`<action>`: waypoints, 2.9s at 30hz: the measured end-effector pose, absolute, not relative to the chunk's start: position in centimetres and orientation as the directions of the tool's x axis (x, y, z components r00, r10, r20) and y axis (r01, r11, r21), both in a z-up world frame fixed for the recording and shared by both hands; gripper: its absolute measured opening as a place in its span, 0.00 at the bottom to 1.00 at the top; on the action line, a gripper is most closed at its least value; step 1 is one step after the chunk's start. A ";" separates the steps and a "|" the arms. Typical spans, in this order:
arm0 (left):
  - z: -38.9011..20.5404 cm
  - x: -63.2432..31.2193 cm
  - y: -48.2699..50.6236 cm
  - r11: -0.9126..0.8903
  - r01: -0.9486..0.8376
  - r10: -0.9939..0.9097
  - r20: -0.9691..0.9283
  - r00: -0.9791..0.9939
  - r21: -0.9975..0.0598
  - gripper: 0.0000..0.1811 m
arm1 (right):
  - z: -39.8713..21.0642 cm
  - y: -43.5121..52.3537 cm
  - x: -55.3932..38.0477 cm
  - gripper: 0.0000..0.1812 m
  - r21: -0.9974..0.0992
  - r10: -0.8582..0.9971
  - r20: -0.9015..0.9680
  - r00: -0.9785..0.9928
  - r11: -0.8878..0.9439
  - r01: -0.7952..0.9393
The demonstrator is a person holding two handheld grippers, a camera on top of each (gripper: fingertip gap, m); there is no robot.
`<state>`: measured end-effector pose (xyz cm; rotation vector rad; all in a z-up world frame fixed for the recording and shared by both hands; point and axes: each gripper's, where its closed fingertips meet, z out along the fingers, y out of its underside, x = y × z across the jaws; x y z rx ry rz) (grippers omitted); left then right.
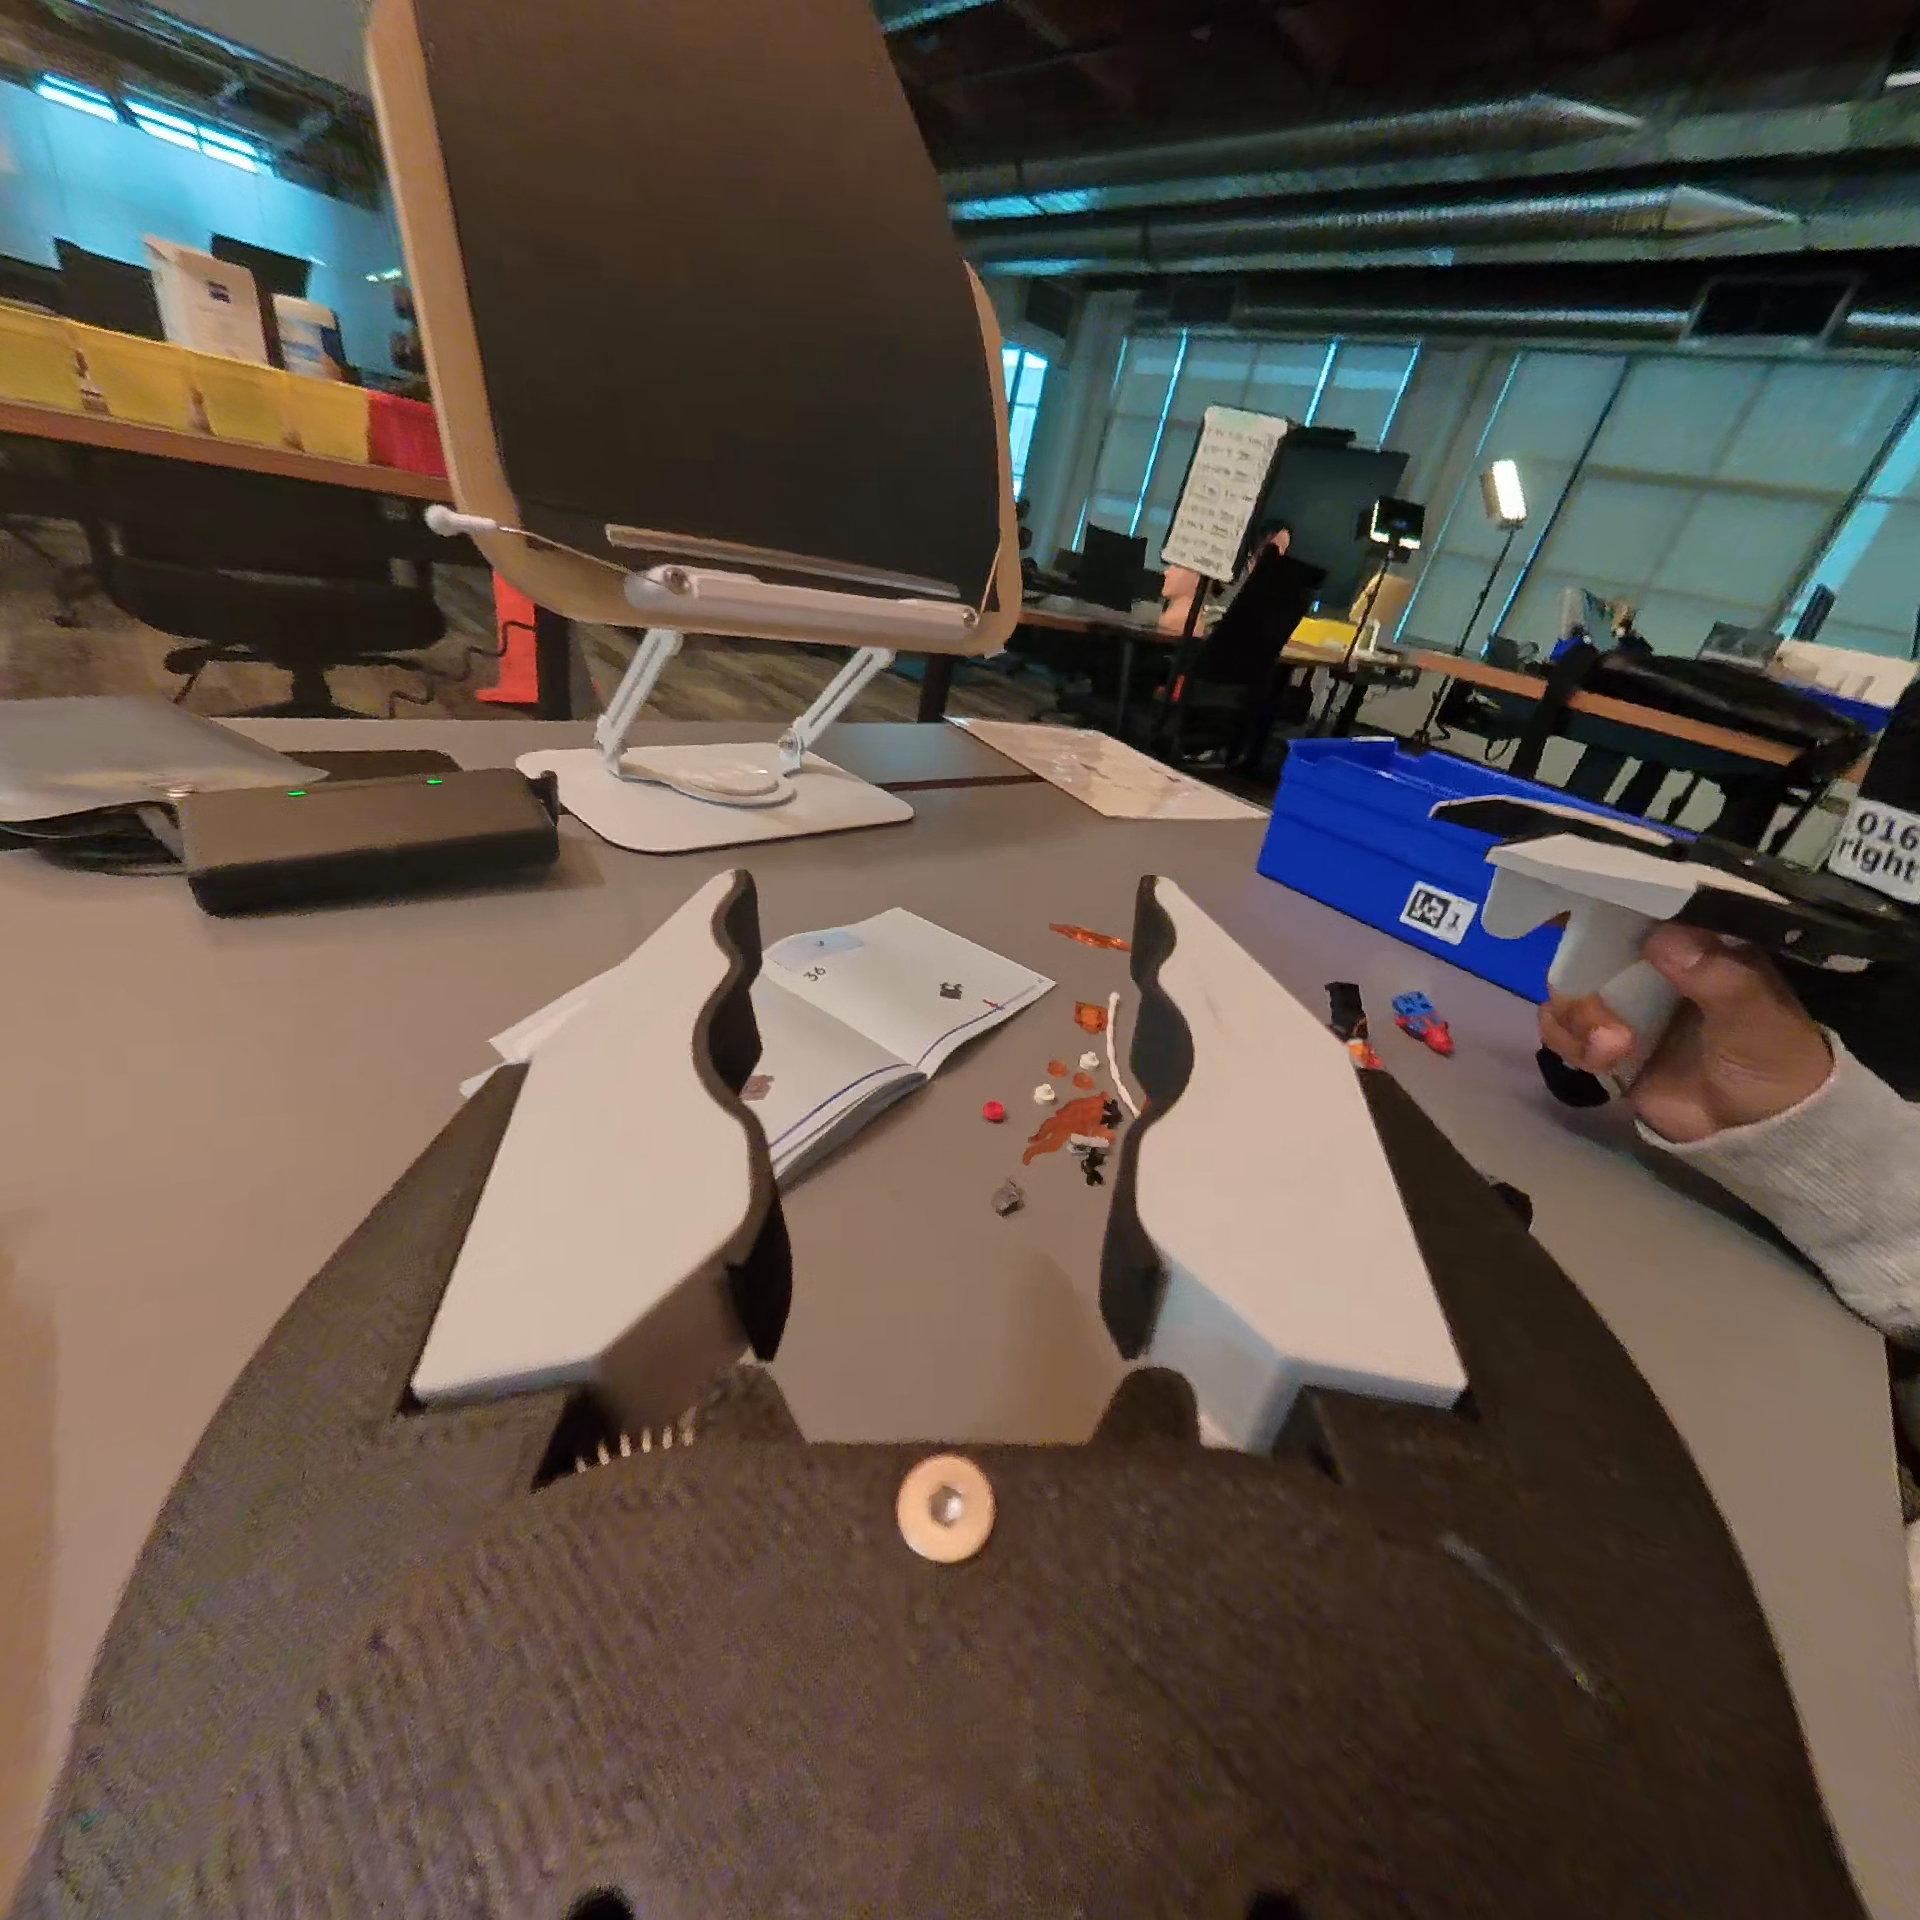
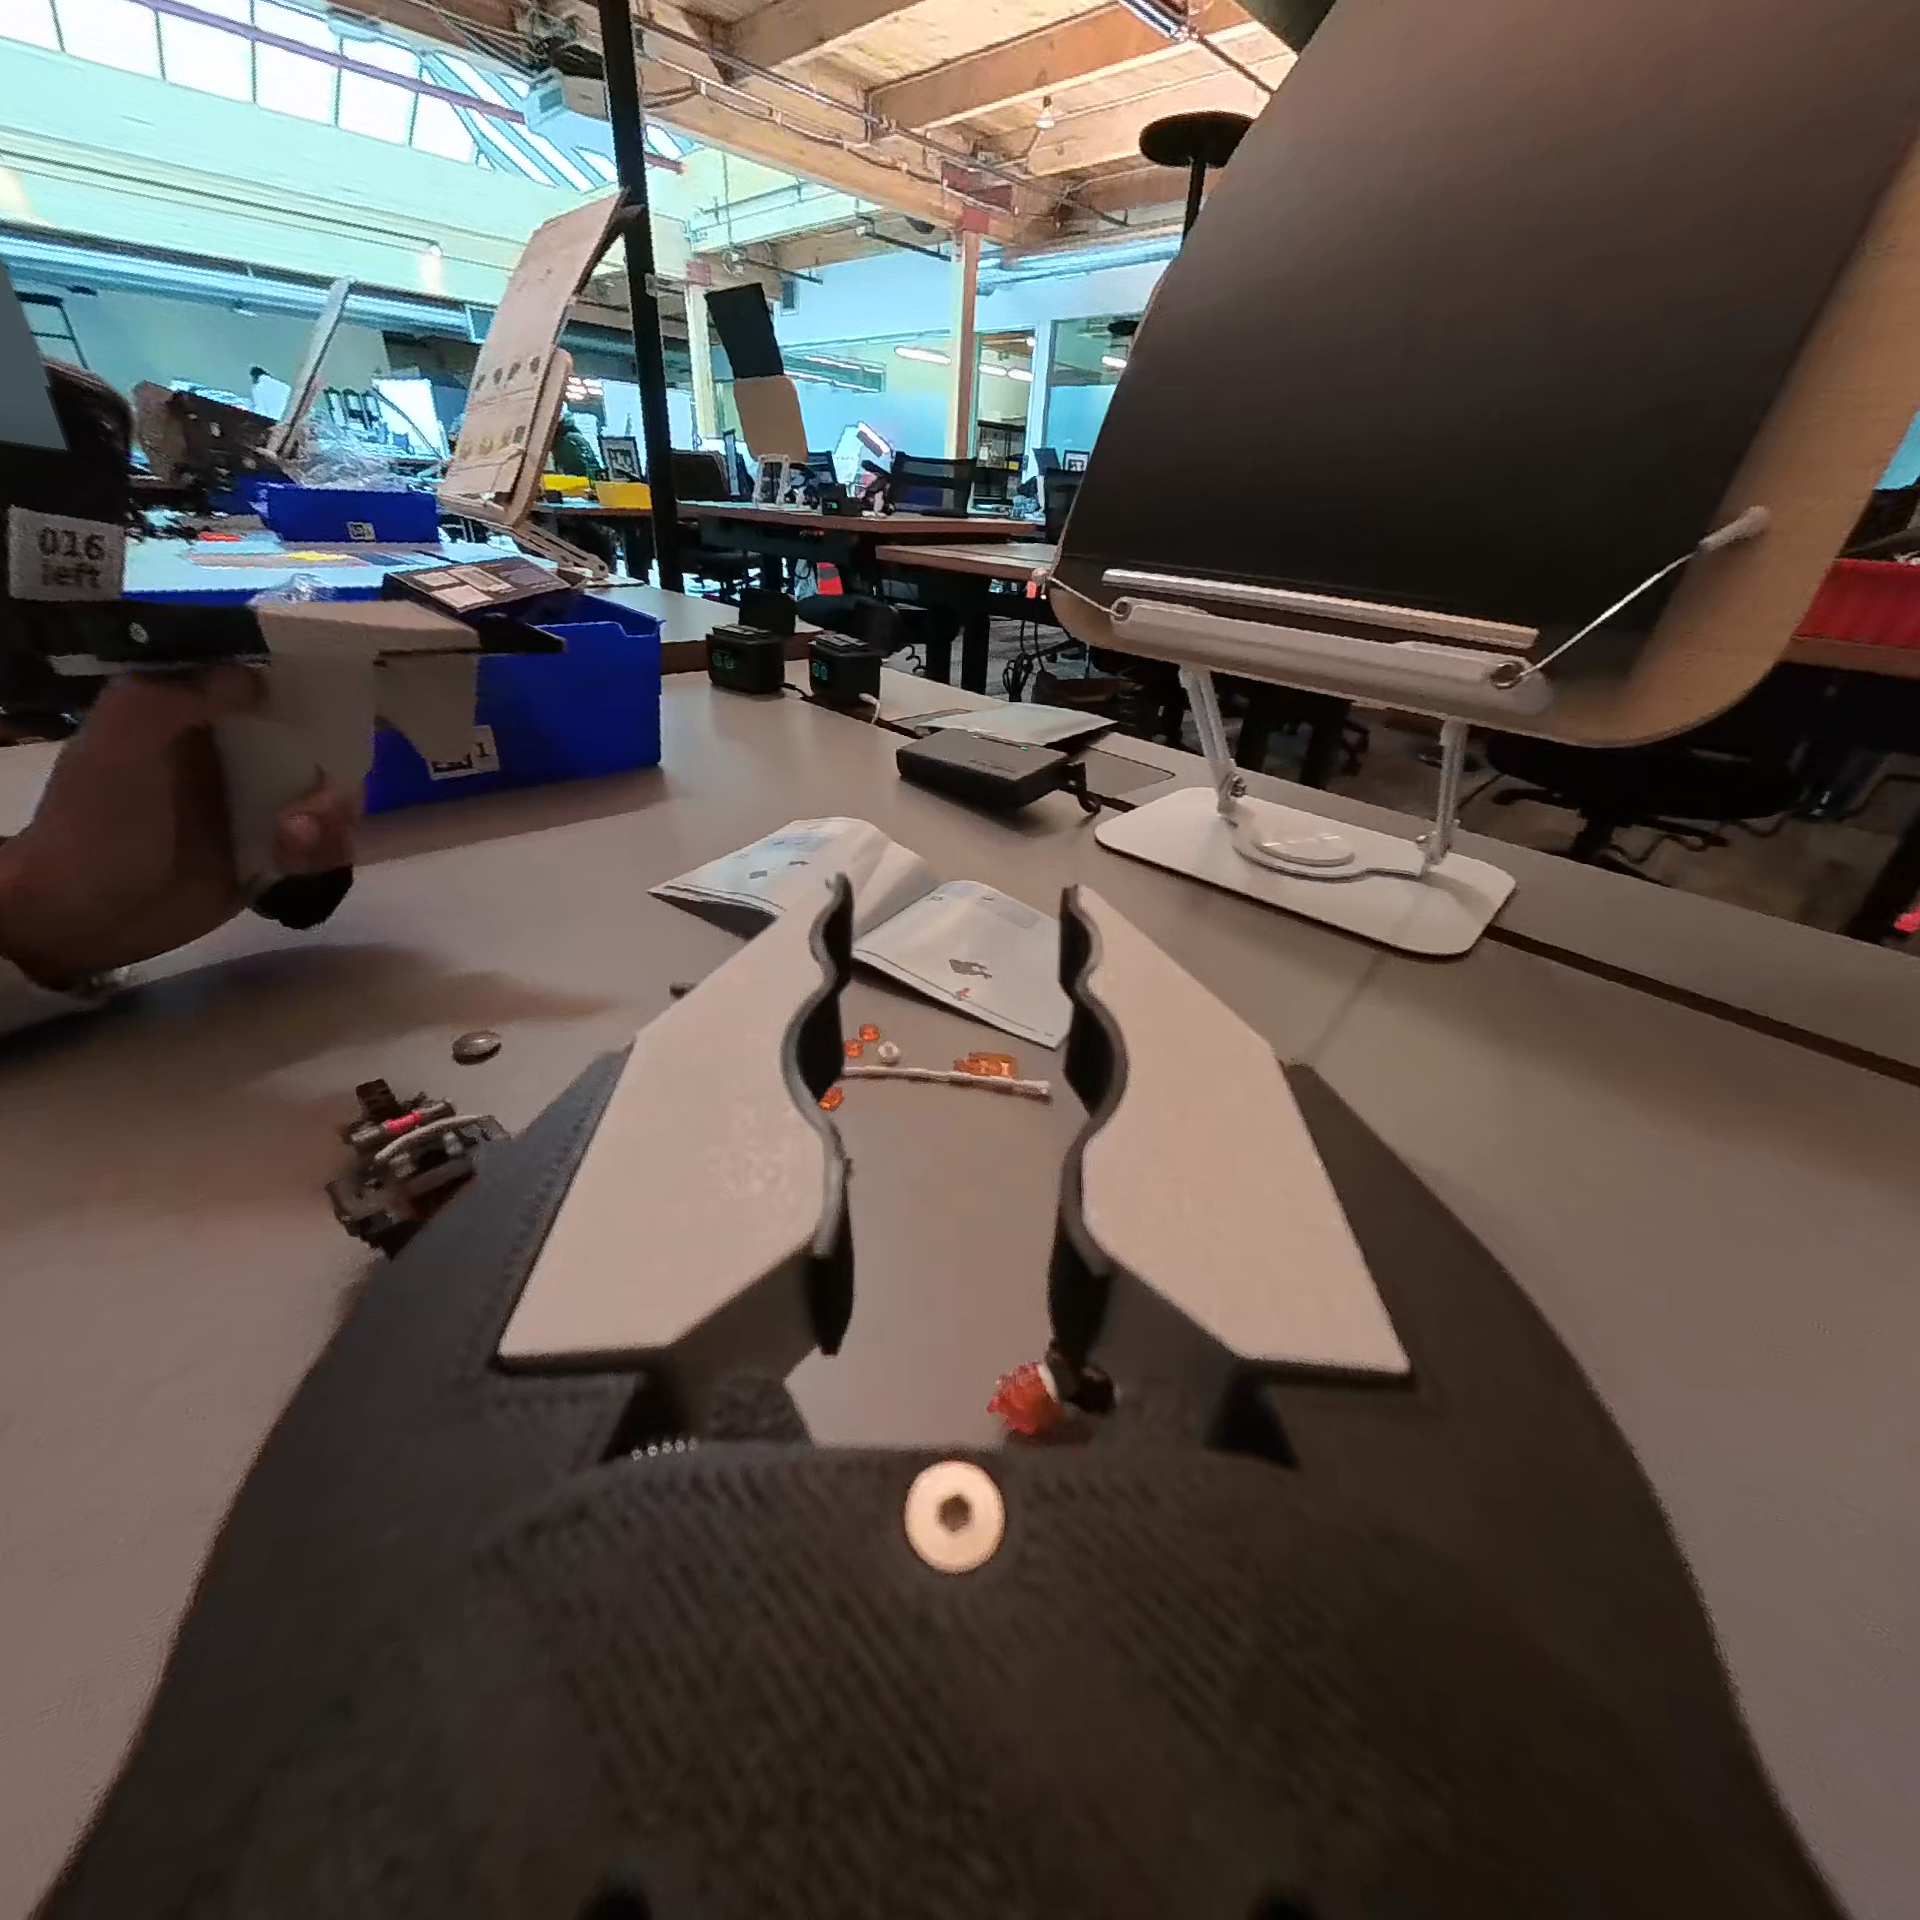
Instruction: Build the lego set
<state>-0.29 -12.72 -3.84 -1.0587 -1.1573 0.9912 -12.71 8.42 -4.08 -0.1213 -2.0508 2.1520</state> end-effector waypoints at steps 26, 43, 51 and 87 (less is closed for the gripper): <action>-5.7 -0.5 -14.6 0.288 0.015 0.955 0.288 0.068 -0.958 0.16 | -5.9 7.6 -12.5 0.19 -0.983 0.212 0.173 -0.962 0.089 -0.158; -6.2 -0.8 -13.9 0.312 0.054 0.942 0.316 0.115 -0.949 0.18 | -6.1 7.4 -12.3 0.19 -0.981 0.206 0.185 -0.961 0.099 -0.167; -9.4 -2.2 -9.4 0.093 0.262 0.962 0.155 0.226 -0.961 0.16 | -6.3 7.4 -12.2 0.19 -0.980 0.202 0.185 -0.962 0.108 -0.166; -12.3 -5.4 -0.5 -0.404 0.362 0.895 -0.282 0.345 -0.840 0.03 | -5.8 6.7 -9.1 0.20 -0.997 -0.048 -0.077 -0.996 0.028 0.075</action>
